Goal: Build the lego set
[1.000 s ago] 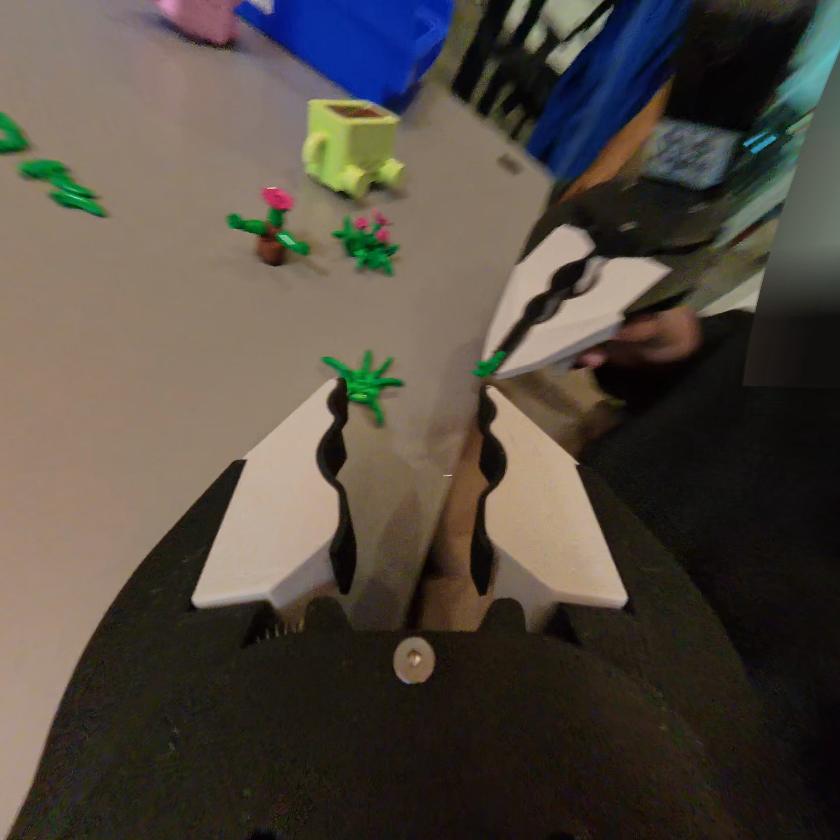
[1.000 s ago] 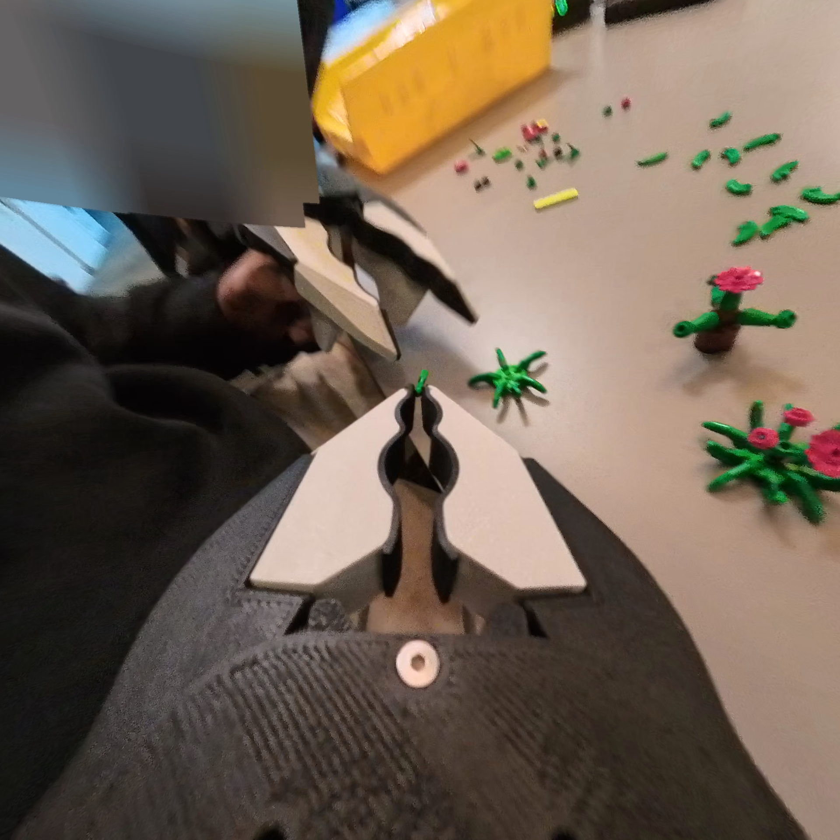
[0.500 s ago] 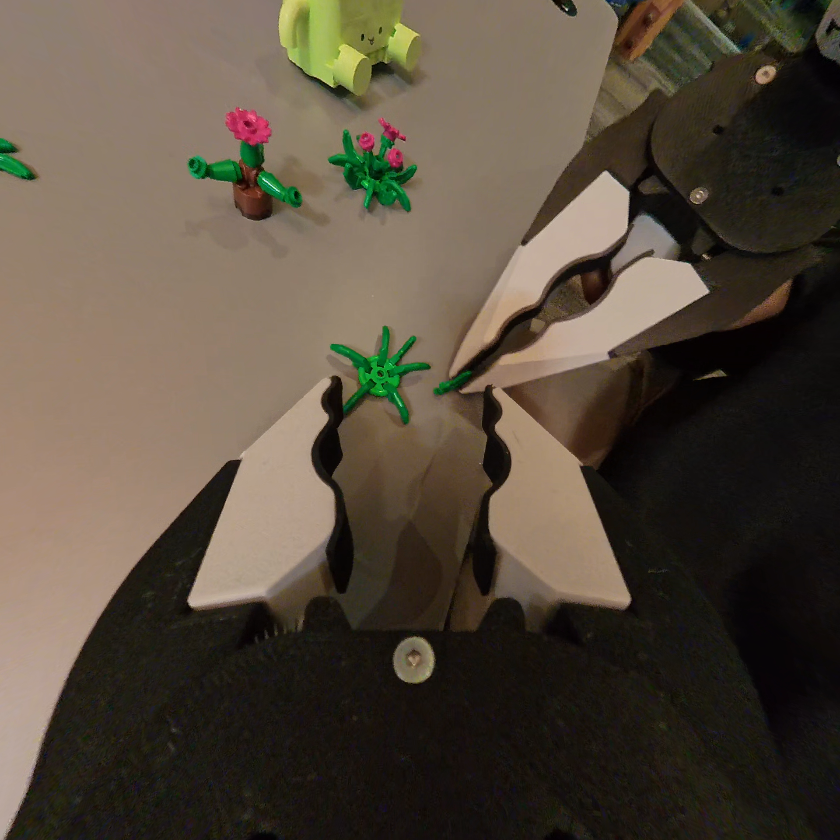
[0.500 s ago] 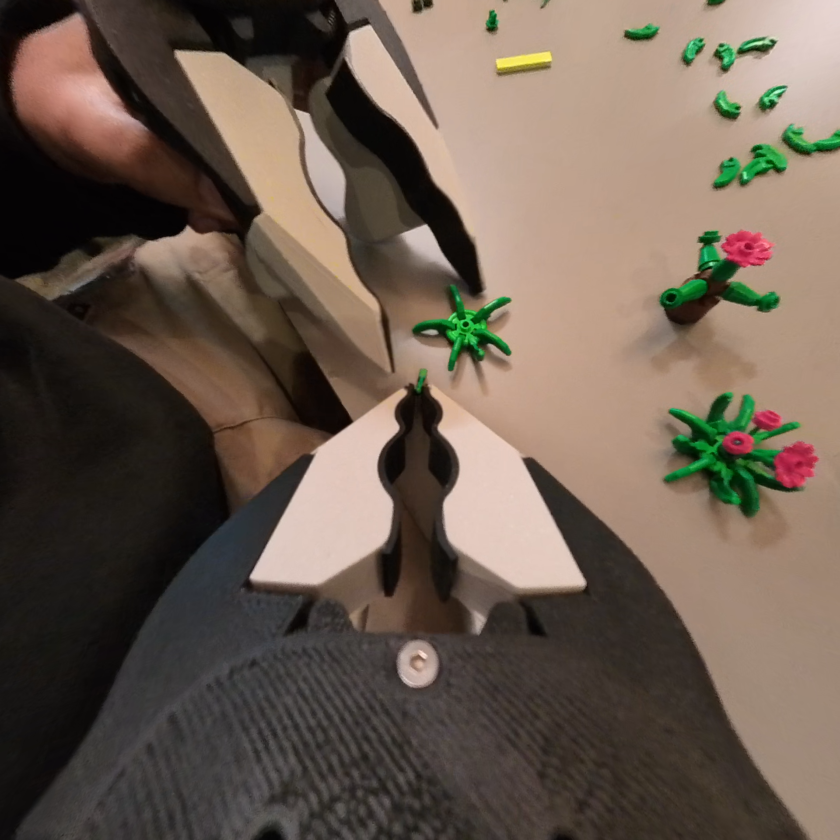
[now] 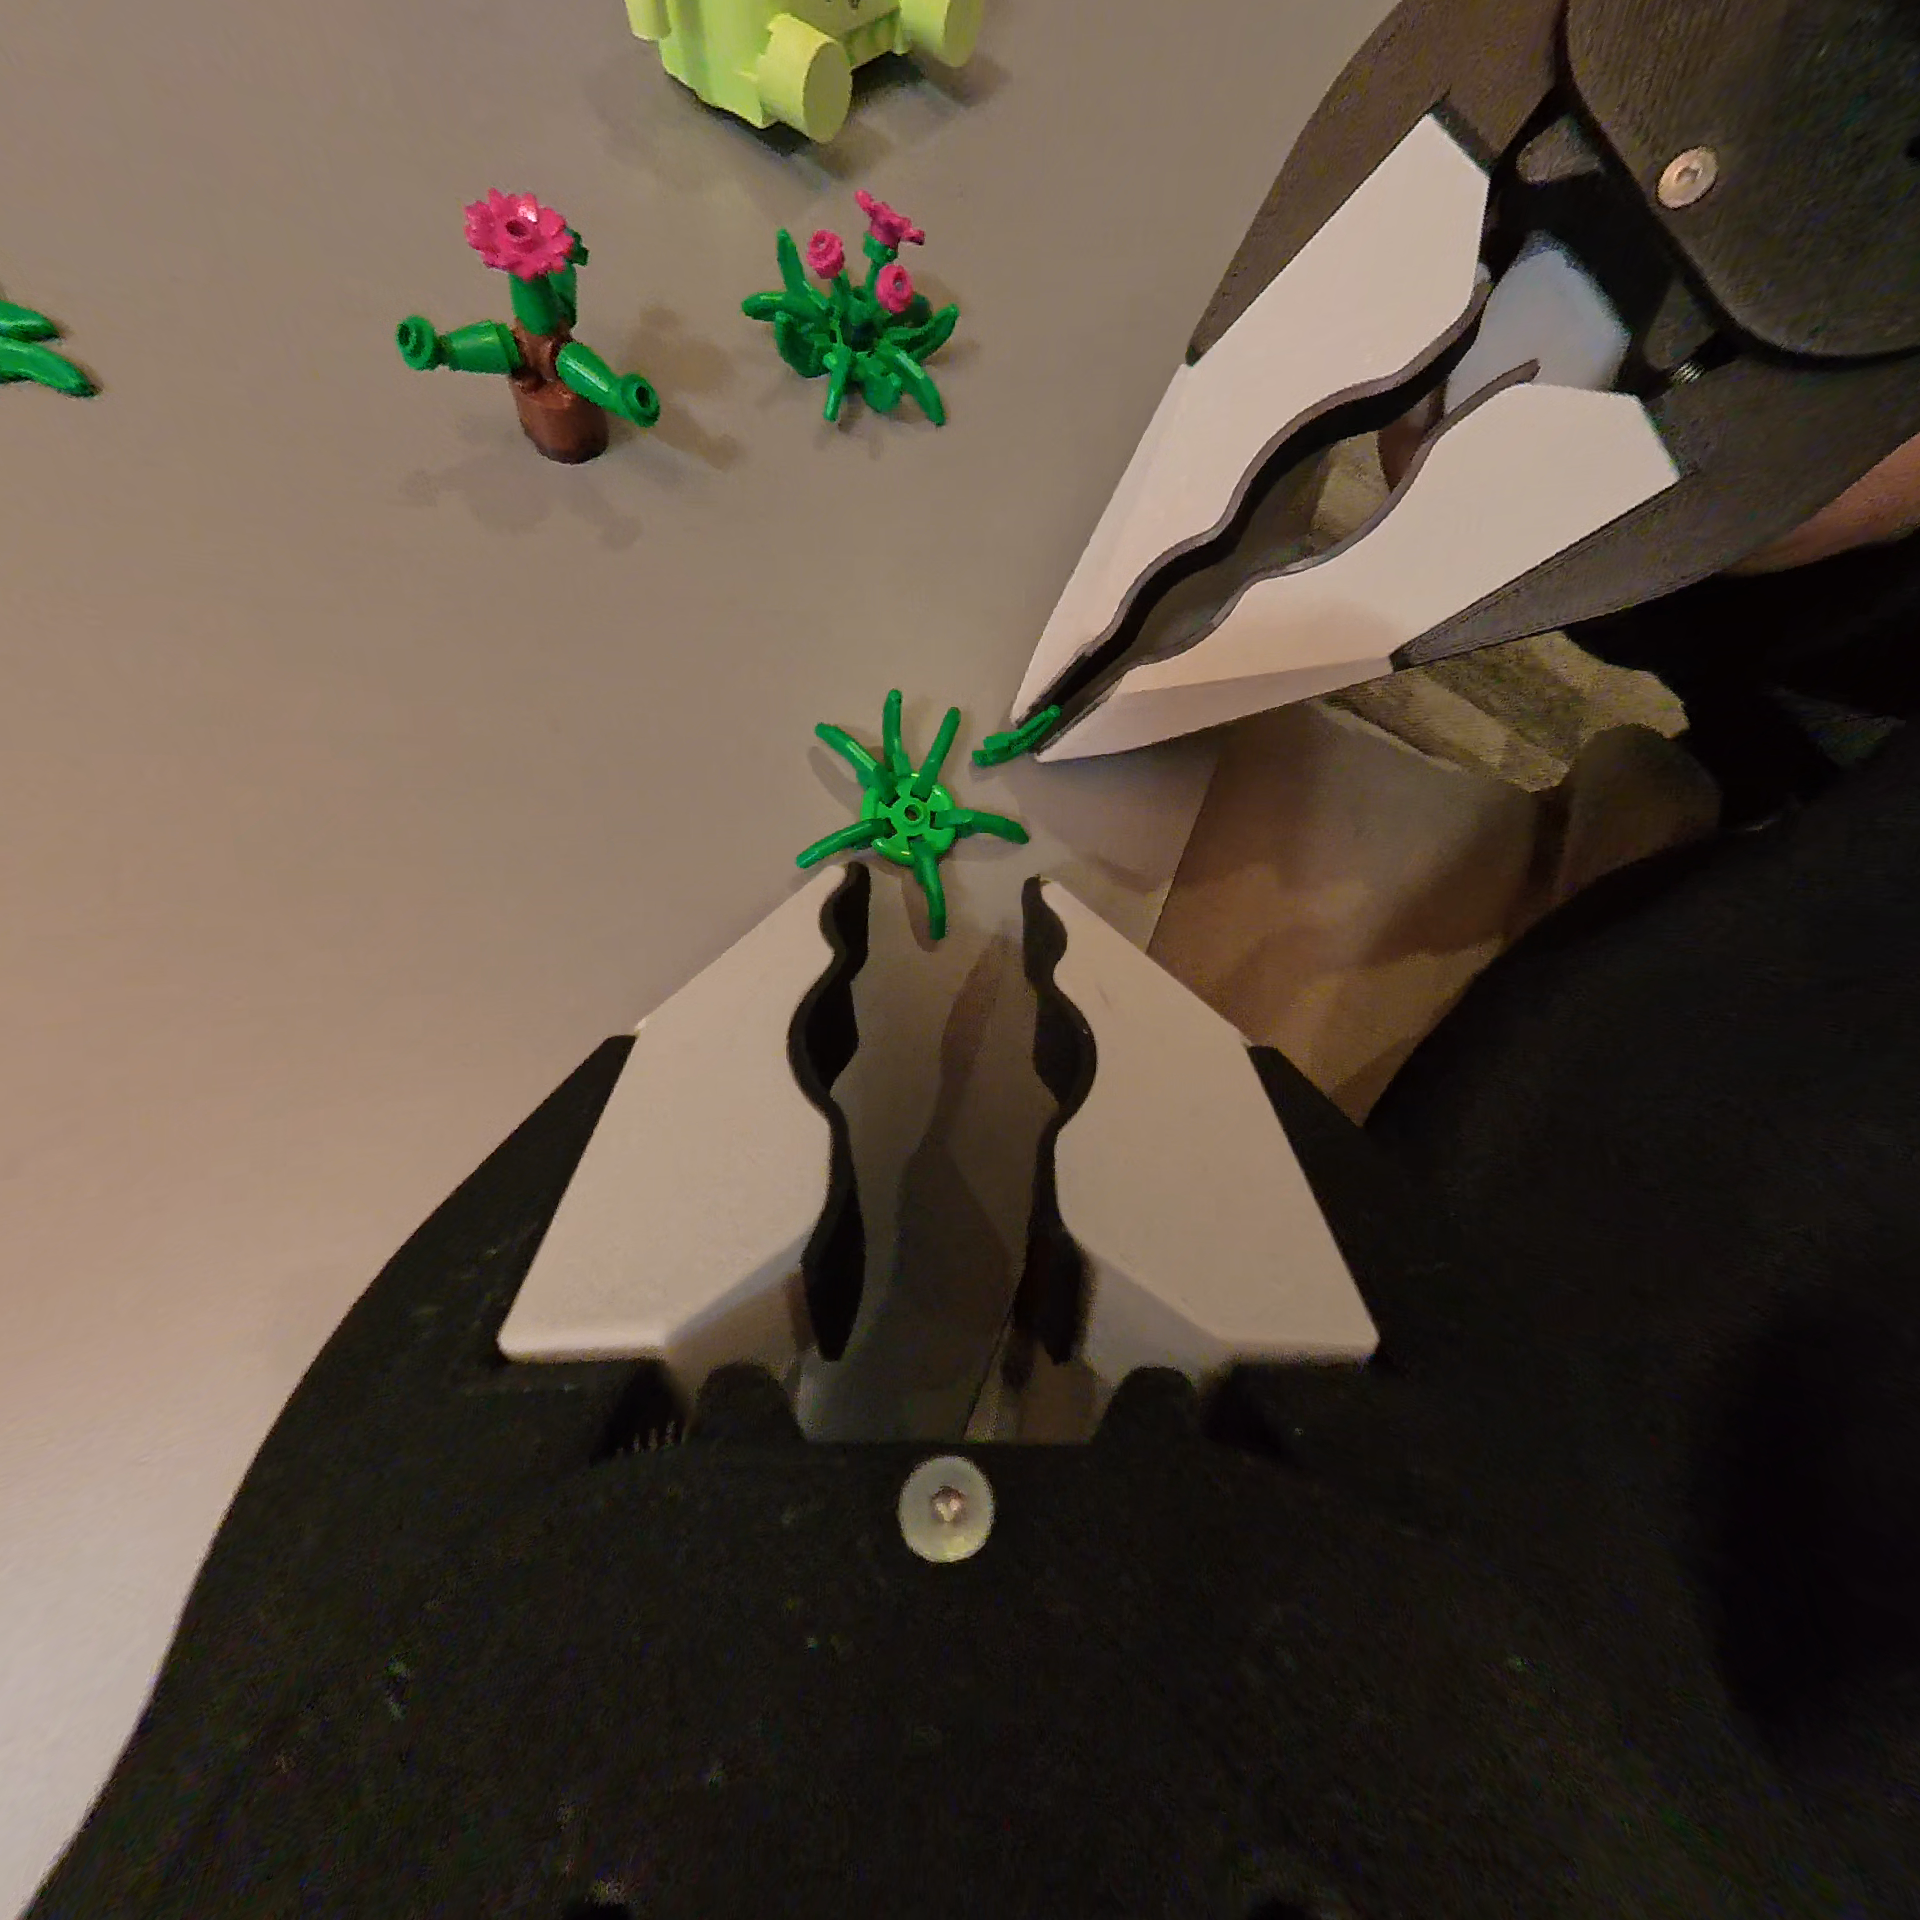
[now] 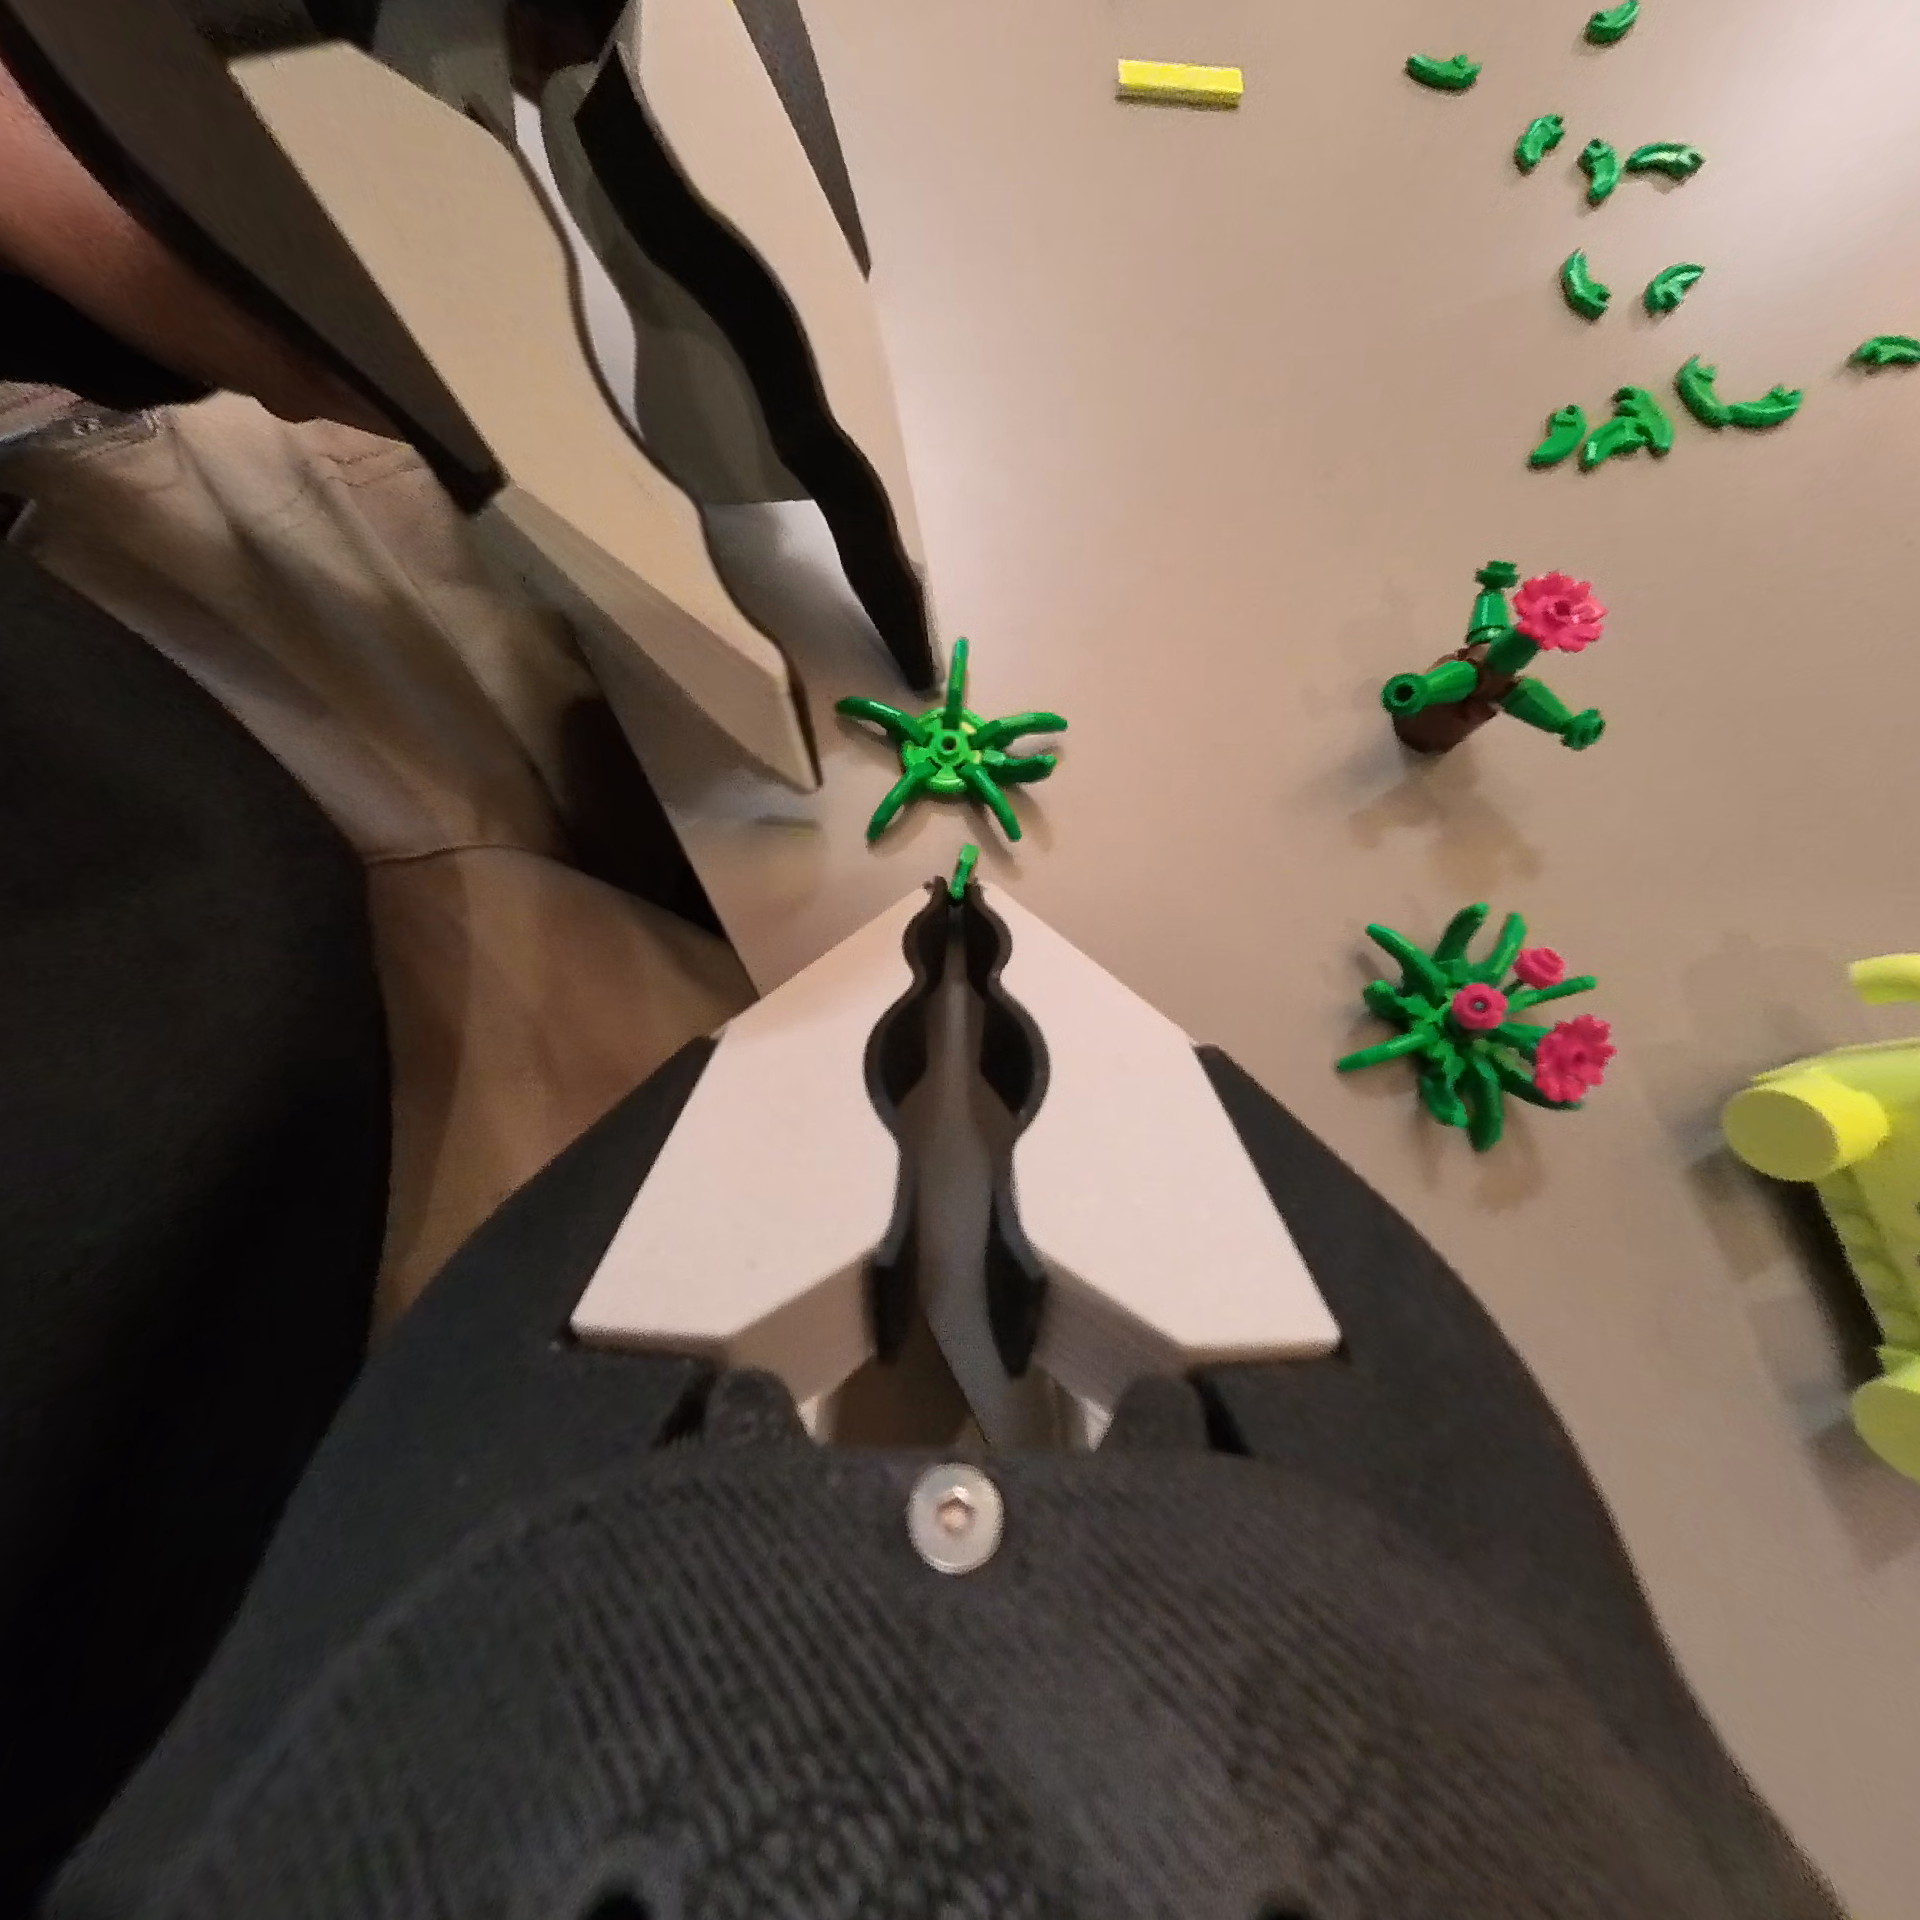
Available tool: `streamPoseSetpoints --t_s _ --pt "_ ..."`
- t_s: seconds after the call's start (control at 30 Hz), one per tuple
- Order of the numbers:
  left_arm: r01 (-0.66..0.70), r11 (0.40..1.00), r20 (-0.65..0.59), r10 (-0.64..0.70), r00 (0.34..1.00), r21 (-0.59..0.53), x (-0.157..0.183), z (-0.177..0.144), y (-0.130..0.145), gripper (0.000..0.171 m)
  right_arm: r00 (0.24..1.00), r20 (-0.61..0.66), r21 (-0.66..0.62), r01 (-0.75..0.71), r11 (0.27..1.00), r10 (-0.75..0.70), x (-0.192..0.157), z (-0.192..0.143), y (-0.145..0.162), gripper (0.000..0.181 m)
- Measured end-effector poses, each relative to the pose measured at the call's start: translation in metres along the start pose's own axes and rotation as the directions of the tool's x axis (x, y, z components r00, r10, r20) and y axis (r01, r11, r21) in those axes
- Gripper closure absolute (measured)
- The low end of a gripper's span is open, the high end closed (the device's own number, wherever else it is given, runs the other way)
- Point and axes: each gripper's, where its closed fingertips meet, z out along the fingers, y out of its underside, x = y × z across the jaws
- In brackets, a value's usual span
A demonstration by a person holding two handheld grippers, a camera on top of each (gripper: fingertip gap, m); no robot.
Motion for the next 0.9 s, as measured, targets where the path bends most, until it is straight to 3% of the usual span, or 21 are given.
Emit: streamPoseSetpoints --t_s 0.5,0.9 --pt "-0.037 0.999 0.071 0.036 0.997 0.014 -0.0054 0.006 -0.003 0.156 0.998 0.028 -0.033 0.051 0.998 -0.05 -0.002 0.009 -0.0072 0.181" --pt "-0.06 0.998 0.07 0.059 0.996 0.012 -0.0061 0.005 -0.0024 0.156 0.996 0.051 -0.028 0.07 0.997 -0.069 0.0002 0.0104 -0.0071 0.181"
